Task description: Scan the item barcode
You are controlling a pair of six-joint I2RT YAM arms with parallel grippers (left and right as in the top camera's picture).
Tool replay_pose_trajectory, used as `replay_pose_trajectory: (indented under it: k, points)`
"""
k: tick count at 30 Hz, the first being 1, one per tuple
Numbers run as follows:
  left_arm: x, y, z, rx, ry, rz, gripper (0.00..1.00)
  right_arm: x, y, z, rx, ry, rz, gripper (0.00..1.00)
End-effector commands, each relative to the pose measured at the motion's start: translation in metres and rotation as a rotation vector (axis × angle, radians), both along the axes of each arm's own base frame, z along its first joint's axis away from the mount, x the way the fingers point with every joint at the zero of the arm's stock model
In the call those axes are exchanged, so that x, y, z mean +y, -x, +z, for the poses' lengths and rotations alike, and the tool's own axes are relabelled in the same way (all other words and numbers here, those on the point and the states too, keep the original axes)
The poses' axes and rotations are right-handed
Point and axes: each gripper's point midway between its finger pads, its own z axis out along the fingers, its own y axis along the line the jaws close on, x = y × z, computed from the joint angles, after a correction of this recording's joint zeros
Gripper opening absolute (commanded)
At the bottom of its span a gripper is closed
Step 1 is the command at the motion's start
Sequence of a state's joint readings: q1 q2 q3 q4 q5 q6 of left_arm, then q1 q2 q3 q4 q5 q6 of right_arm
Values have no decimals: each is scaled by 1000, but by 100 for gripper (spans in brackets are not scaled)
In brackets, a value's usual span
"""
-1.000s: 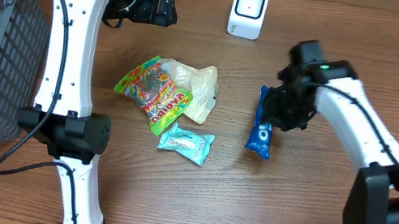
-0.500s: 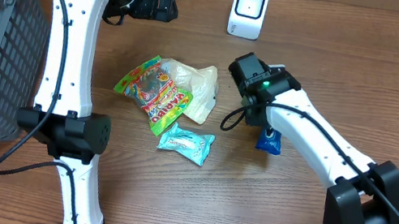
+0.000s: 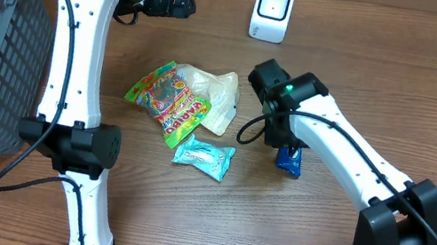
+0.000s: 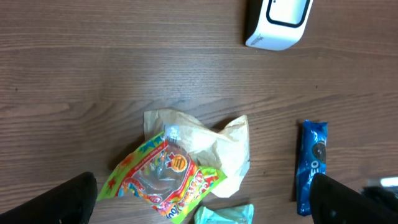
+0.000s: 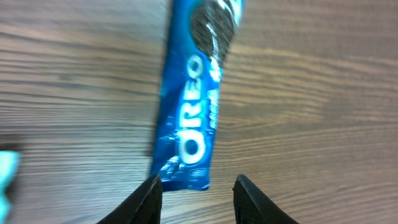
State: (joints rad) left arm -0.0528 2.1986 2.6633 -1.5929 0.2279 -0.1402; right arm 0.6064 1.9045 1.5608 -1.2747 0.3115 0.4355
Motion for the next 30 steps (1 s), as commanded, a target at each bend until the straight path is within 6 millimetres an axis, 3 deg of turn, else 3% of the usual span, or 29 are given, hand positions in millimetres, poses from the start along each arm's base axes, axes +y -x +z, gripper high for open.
replay_pose_trajectory:
  k: [1, 5, 8, 20, 24, 30]
  points:
    - [-4, 6, 11, -15, 18, 8, 100, 29, -7, 26, -63, -104, 17, 39]
    - [-4, 7, 11, -11, 17, 7, 100, 33, -10, 19, -80, -115, 2, 39]
    - [-4, 7, 11, -12, 16, 8, 100, 25, -13, 8, -98, -40, 7, 38]
    - [-3, 6, 11, -15, 7, 12, 100, 11, -18, -57, 11, 173, 114, 40]
    - [-3, 6, 11, -15, 7, 12, 100, 6, -20, -58, 1, 201, 114, 43]
    - [-3, 6, 11, -15, 7, 12, 100, 12, -28, -60, -20, 179, 148, 56]
